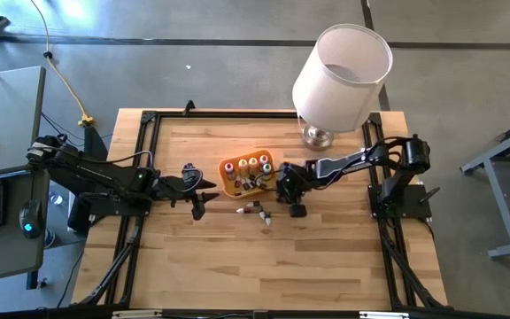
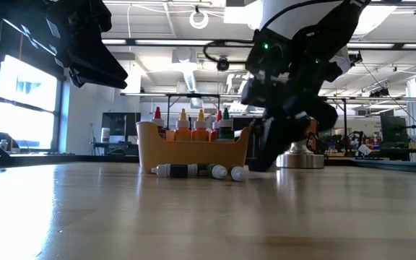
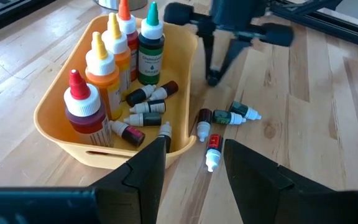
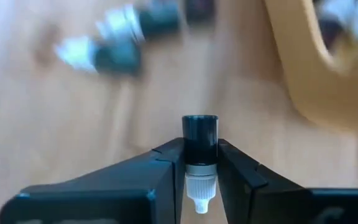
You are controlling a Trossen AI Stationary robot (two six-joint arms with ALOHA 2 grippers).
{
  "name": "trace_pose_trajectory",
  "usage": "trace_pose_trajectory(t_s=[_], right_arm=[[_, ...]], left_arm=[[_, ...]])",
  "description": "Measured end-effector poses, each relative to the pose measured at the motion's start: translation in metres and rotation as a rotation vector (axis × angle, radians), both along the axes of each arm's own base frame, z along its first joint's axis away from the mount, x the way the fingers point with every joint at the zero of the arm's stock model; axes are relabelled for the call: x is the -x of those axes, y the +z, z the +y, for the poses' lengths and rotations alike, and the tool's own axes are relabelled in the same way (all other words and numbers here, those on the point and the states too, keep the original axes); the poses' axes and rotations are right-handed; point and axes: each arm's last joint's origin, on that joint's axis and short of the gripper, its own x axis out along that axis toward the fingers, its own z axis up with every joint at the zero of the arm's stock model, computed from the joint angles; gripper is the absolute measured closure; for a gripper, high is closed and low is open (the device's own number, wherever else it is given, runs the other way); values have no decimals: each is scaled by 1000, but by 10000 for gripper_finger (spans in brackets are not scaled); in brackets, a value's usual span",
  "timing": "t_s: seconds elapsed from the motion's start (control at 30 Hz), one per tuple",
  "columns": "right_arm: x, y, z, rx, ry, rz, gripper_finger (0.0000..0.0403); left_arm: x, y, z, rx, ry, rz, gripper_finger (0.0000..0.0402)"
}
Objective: Pick & Place food coloring
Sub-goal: Put the small black food coloring bottle into the yellow bin
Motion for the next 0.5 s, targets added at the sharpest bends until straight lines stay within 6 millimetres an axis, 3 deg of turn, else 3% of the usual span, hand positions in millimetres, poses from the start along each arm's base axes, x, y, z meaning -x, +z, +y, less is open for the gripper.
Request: trace_pose_trajectory(t_s=[0.17, 0.3, 0.4, 0.5], right_arm=[[-17, 11, 28, 1, 21, -188, 321], [-33, 31, 46, 198, -61, -455, 314], [-39, 46, 45, 413, -193, -609, 322], [-40, 52, 36, 540, -287, -635, 328]], left_arm=[[0, 0, 0, 2, 1, -1, 241], [0, 0, 0, 3, 1, -2, 241], [0, 0, 0, 4, 1, -6, 241], [0, 0, 0, 4, 2, -6, 241]])
